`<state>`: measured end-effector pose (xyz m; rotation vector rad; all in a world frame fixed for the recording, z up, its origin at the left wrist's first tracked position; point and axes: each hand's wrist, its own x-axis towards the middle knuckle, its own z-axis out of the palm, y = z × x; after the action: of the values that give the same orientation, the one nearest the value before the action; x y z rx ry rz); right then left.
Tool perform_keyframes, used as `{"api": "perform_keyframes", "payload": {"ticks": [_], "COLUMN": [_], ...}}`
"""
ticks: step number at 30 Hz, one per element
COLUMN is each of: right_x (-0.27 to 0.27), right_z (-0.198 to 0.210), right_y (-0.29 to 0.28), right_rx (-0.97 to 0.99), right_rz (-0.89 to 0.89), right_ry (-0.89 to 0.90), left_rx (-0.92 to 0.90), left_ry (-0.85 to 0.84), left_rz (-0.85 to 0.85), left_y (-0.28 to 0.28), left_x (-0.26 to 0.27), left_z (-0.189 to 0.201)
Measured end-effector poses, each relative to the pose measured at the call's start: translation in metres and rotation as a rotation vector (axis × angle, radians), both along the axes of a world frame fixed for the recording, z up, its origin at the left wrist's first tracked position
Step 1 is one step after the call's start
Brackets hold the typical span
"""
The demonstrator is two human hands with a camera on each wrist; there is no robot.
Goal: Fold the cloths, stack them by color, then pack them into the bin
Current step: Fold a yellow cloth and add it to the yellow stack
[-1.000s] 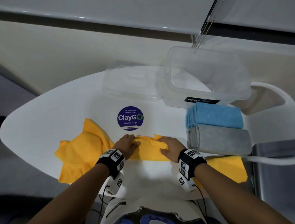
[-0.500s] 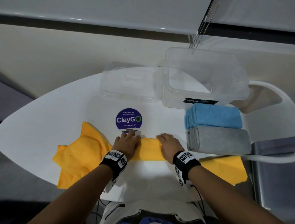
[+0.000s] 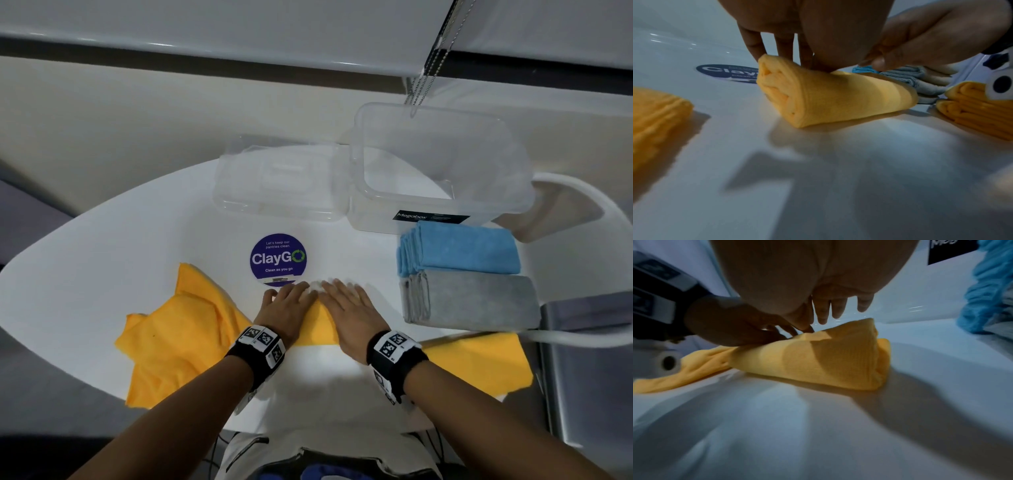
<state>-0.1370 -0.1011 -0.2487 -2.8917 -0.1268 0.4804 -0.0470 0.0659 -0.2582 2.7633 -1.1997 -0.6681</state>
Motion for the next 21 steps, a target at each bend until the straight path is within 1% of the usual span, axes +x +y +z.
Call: {"api": "perform_keyframes", "payload": {"ticks": [2, 4, 5, 8, 10, 13, 17, 21], "right_x": [-0.009, -0.013, -0.012, -0.003, 0.001, 0.005, 0.014, 0.008], "right_z": [-0.006, -0.015, -0.017, -0.014, -0.009, -0.003, 0.003, 0.002], "right_y": [0.005, 0.005, 0.004, -0.001, -0.008, -0.013, -0.005, 0.000], "right_rx": [-0.013, -0.008, 0.005, 0.064, 0.015, -0.040, -0.089, -0.104], "right_rz": [0.019, -0.006, -0.018, -0.065, -0.113, -0.174, -0.138, -0.040], "right_ry": [0.095, 0.207, 0.233, 0.217, 0.194, 0.246, 0.312, 0.313], "left_rx": [0.039, 0.036, 0.020, 0.019, 0.037, 0.059, 0.103, 0.132], "left_ry": [0.024, 0.051, 0.052, 0.056, 0.066, 0.058, 0.097, 0.101], "left_rz": [-0.015, 0.024, 0.038, 0.032, 0.050, 0.074, 0.102, 0.065], "left_y": [0.001, 0.004, 0.006, 0.013, 0.015, 0.016, 0.015, 0.018], "left_x": [-0.004, -0.008, -0.010, -0.013, -0.007, 0.003, 0.007, 0.004], "left_z": [-0.002, -0.006, -0.007, -0.007, -0.006, -0.004, -0.003, 0.000]}}
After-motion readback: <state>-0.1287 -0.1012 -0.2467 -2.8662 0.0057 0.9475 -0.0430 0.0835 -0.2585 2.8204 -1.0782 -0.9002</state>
